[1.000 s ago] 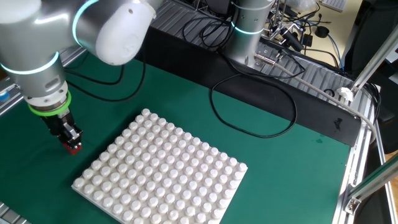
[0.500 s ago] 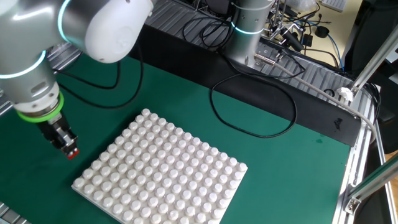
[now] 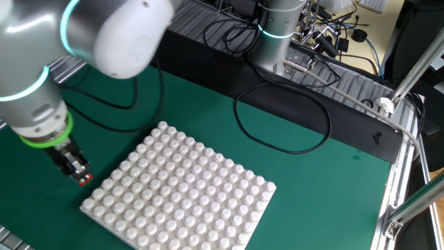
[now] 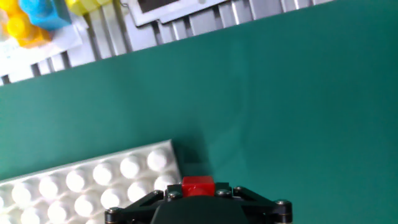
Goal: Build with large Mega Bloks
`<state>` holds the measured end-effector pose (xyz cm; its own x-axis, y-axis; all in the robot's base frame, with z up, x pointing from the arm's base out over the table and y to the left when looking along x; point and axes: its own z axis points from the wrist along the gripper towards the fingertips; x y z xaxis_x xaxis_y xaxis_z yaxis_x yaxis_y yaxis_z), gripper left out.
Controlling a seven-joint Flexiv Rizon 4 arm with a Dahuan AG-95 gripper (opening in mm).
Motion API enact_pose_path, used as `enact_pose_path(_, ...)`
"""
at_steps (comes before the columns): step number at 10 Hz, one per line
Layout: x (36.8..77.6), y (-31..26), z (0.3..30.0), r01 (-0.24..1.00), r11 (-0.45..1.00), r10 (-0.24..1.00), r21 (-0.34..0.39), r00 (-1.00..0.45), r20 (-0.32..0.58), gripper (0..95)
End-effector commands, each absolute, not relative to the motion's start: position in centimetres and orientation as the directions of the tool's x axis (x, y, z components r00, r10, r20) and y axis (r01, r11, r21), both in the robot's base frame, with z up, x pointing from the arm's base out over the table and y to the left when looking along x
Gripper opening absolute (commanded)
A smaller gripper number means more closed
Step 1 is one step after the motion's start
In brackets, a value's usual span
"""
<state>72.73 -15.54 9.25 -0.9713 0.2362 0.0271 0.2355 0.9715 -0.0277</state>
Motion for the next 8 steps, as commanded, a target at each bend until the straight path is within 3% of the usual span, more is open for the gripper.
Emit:
enact_pose_path(1, 73.1, -14.6, 9.2, 0.253, 0.967, 0.254, -0.027, -0.966, 0.035, 0.0)
enact_pose_path(8, 72.1, -11.8, 7.4, 0.197, 0.98, 0.199, -0.04, -0.979, 0.035, 0.0)
